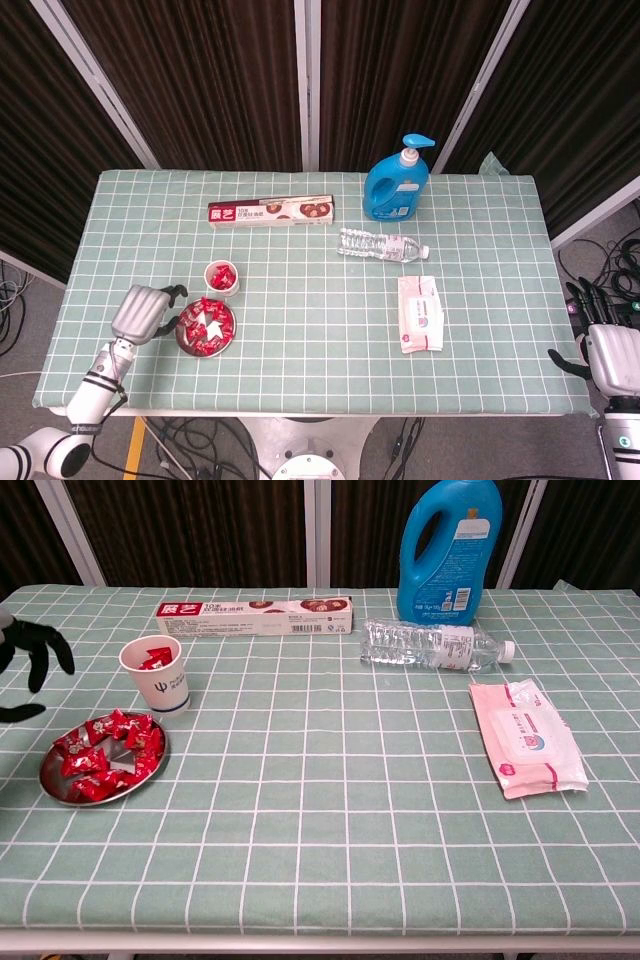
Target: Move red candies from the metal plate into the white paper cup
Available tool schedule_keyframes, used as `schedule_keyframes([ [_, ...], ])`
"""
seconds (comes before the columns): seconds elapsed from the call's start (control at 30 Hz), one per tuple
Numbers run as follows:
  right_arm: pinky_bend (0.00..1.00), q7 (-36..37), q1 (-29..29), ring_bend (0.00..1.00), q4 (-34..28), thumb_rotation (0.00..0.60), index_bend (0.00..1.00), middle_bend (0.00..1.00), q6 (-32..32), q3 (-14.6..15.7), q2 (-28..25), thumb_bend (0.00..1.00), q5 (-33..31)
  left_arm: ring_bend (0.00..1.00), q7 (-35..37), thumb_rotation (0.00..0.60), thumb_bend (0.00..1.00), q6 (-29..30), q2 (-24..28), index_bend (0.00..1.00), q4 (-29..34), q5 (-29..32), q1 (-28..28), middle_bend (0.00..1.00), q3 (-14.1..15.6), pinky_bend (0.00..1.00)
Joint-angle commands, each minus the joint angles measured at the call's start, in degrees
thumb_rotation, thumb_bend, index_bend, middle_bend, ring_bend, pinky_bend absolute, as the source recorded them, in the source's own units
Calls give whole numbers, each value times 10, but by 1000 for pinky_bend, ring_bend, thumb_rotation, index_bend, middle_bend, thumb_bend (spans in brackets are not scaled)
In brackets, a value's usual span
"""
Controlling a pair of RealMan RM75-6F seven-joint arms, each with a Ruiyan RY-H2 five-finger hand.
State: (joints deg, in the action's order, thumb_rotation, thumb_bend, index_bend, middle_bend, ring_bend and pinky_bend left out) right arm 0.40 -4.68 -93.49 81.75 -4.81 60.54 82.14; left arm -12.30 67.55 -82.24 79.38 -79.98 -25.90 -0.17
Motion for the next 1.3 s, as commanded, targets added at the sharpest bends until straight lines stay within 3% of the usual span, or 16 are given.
schedule_keyframes([
  [0.03, 321, -1, 1, 0, -1, 600, 0, 1, 3, 0, 1, 72, 1, 877, -4, 600, 287, -31, -11, 454, -18, -3, -3, 765, 16, 1000],
  [0.2, 326, -4, 2, 0, -4, 600, 0, 2, 6, 1, 1, 71, 3, 897, -20, 600, 286, -51, -30, 457, -38, -4, -7, 826, 22, 1000],
  [0.97, 326, -6, 4, 0, -5, 600, 0, 2, 7, 1, 0, 71, -2, 895, -44, 600, 284, -104, -38, 483, -7, 36, -15, 834, 11, 1000],
  [1.3, 327, -4, 5, 0, -5, 600, 0, 3, 8, 2, 0, 71, -2, 900, -41, 600, 338, -117, -55, 588, -32, 46, -19, 844, 7, 1000],
])
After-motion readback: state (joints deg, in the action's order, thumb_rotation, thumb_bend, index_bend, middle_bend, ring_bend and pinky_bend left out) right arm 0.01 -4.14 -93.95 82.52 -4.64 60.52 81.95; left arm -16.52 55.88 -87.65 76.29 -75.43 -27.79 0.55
